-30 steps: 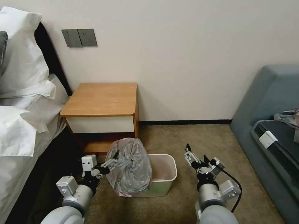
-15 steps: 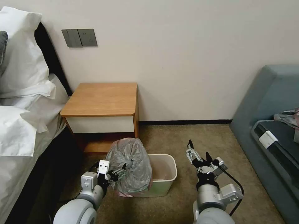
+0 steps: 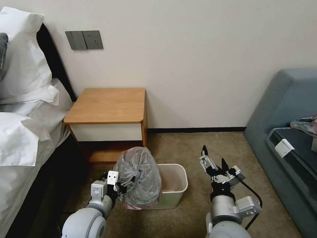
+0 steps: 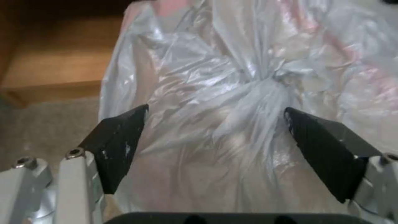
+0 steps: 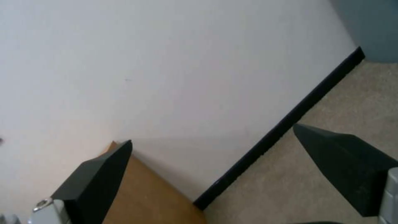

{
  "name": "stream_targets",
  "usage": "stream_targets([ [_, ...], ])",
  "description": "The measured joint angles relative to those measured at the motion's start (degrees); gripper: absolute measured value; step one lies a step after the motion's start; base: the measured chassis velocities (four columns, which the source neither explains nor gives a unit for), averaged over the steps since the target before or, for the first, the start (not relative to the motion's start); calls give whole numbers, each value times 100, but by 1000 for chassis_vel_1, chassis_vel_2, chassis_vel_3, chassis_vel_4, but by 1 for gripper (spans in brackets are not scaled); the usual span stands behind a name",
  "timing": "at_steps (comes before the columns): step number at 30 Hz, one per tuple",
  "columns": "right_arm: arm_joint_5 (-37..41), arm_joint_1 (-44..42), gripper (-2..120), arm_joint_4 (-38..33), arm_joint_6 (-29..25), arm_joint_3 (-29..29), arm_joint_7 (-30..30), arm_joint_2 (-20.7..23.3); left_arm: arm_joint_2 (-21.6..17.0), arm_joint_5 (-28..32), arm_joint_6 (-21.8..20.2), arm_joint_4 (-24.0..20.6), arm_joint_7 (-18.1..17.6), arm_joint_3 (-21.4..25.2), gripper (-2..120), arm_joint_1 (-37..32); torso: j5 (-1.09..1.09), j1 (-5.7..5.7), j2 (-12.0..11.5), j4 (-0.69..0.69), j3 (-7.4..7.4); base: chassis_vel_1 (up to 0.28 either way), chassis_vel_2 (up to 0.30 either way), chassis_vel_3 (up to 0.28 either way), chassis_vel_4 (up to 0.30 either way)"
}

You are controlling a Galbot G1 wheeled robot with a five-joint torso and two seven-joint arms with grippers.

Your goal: Pick up the garbage bag from the table and place it over the trash can.

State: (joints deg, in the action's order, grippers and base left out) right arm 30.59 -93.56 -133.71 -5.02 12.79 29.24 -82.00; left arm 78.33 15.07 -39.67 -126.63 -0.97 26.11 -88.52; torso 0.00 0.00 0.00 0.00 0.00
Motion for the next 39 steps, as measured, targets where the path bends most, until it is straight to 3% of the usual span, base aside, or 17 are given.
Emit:
stream_targets([
  [9, -45, -44, 100, -60, -41, 8, -9, 4, 109, 557, -39, 64, -226, 20, 87, 194, 0, 0, 0, 0, 0, 0, 0, 0, 0],
  [16, -74, -87, 100, -88, -63, 7, -10, -25, 150, 179, -206, 200, -282, 110, 86, 454, 0, 0, 0, 0, 0, 0, 0, 0, 0],
  [20, -105, -113, 100, -89, -74, -1, -18, -64, 150, -203, -256, 308, -102, 119, 85, 564, 0, 0, 0, 0, 0, 0, 0, 0, 0],
  [24, -124, -144, 100, -88, -93, 2, -22, -93, 161, -730, -259, 483, 384, 116, 86, 616, 0, 0, 0, 0, 0, 0, 0, 0, 0],
  [28, -143, -151, 100, -102, -102, 7, -22, -106, 184, -845, -259, 554, 702, 108, 90, 625, 0, 0, 0, 0, 0, 0, 0, 0, 0],
  [39, -176, -181, 100, -117, -155, 16, -21, -106, 290, -782, -256, 645, 770, 86, 91, 662, 0, 0, 0, 0, 0, 0, 0, 0, 0],
])
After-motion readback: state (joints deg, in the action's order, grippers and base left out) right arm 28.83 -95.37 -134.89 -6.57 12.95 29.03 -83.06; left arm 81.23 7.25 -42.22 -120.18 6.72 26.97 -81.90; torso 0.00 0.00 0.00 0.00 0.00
